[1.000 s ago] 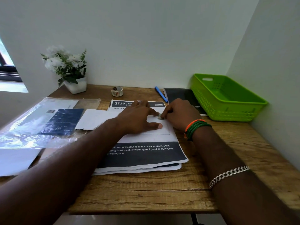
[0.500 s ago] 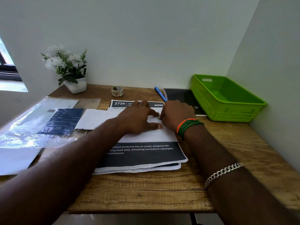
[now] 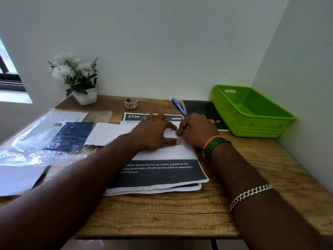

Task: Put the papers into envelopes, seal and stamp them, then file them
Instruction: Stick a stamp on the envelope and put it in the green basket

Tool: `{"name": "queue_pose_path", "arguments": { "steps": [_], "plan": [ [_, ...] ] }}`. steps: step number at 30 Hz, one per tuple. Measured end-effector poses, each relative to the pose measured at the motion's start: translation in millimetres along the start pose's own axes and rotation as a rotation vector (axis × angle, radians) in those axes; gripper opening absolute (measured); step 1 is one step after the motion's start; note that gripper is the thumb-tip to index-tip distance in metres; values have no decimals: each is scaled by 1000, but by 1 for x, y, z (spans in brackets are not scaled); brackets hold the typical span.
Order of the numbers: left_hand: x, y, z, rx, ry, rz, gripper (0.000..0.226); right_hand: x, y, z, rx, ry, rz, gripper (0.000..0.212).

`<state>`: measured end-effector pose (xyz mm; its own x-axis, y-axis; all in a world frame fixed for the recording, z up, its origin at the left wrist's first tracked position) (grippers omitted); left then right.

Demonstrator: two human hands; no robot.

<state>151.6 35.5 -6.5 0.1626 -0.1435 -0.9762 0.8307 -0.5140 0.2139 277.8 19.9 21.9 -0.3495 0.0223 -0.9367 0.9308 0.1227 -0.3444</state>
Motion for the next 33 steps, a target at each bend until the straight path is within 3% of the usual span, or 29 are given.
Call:
{"name": "queue_pose_path", "arguments": {
  "steps": [3, 7, 11, 21, 33],
  "plan": [
    [0, 0, -1, -1, -7, -18, 68, -3, -9, 2, -16, -5, 149, 12],
    [0, 2, -1, 14, 6, -30, 62, -4, -27, 7, -41, 39, 392, 25],
    [0, 2, 0, 15, 7, -30, 62, -4, -22, 6, 28, 146, 330, 21],
    [-1, 2, 1, 14, 19, -31, 64, 2, -12, -2, 49, 211, 251, 20],
    [-2, 5, 5, -19, -12, -27, 69, 3, 1, -8, 89, 128, 132, 21]
  ]
}}
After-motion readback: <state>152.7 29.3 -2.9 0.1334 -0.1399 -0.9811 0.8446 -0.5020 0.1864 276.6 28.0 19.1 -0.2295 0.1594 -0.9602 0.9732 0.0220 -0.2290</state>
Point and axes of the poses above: each hand's wrist, its own z-axis away from the middle knuckle, its own x-axis out of the palm, y = z × x, the point moved 8 cm from there along -z, towards the middle knuckle, and after that the axes turned 7 degrees about -y, right-handed, at the moved point
